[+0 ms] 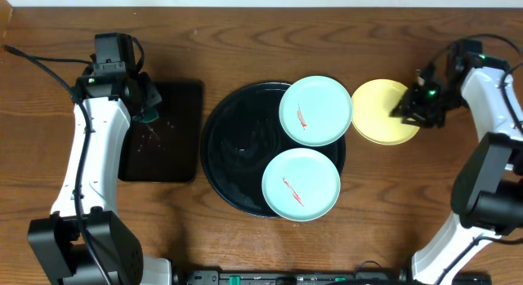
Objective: Clean dirty plates on tray and stack at the side
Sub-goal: 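Release the yellow plate and move the right gripper to a green plate, then grasp the lower green plate rim and drag it to the tray center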
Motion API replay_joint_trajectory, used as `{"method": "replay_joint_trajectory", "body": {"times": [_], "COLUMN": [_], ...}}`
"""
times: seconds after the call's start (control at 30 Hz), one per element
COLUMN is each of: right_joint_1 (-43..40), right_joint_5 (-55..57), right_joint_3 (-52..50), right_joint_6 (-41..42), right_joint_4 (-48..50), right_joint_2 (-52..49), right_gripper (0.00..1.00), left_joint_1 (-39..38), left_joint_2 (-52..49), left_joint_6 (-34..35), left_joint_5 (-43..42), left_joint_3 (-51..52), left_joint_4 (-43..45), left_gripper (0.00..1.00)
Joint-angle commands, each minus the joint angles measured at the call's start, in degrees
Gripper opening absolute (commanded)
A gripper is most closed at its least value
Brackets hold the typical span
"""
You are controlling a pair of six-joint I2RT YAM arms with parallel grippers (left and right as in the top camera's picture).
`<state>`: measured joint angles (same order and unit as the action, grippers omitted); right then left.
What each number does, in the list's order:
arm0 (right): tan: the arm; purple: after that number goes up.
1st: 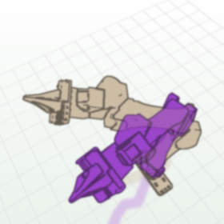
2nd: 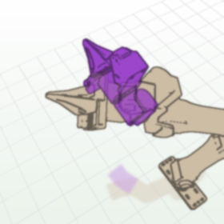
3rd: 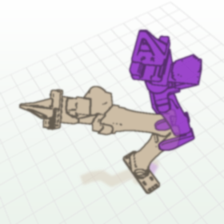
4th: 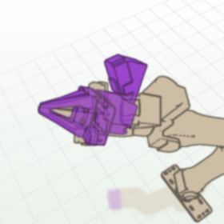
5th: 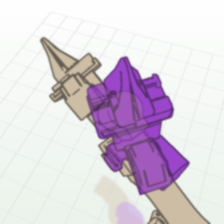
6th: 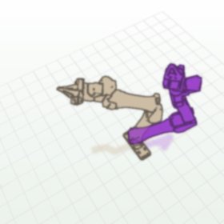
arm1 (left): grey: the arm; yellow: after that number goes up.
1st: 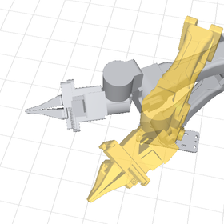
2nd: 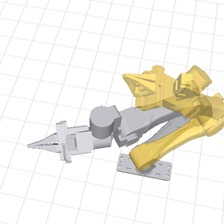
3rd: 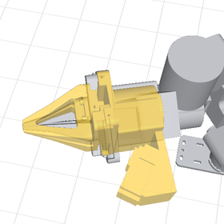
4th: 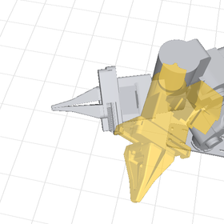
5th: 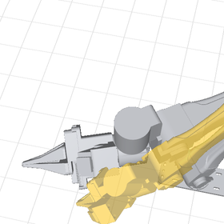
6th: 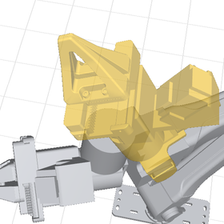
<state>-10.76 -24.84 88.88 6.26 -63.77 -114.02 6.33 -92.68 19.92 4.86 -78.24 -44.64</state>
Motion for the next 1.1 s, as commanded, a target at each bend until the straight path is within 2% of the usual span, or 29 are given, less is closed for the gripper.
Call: {"method": "replay_joint_trajectory", "body": {"times": [0.0,0.17,0.33,0.5,0.77,1.07], "right_joint_1": [7.7,16.7,23.1,28.9,33.0,33.2], "right_joint_5": [-3.1,9.7,8.3,8.3,8.3,11.8], "right_joint_3": [0.0,-0.8,-0.8,-1.1,-5.8,-9.7], "right_joint_6": [-6.4,-6.8,-14.4,-17.6,-17.6,-14.5], "right_joint_4": [-2.8,-8.2,-11.3,-9.9,-5.5,0.4], "right_joint_2": [1.4,1.4,1.4,1.4,1.4,1.4], "right_gripper": [0.35,0.39,0.36,0.4,0.41,0.39], "left_joint_1": [0.1,0.1,0.1,0.1,0.1,0.1], "left_joint_2": [0.1,0.1,0.1,0.1,0.1,0.1], "left_joint_6": [0.8,0.8,0.8,0.8,0.8,0.8], "left_joint_5": [0.3,0.3,0.3,0.3,0.3,0.3], "left_joint_3": [0.5,0.5,0.5,0.5,0.5,0.5], "left_joint_4": [0.1,-0.1,-0.2,-0.7,-1.0,-1.1], "left_gripper": [0.08,0.07,0.07,0.08,0.08,0.07]}}
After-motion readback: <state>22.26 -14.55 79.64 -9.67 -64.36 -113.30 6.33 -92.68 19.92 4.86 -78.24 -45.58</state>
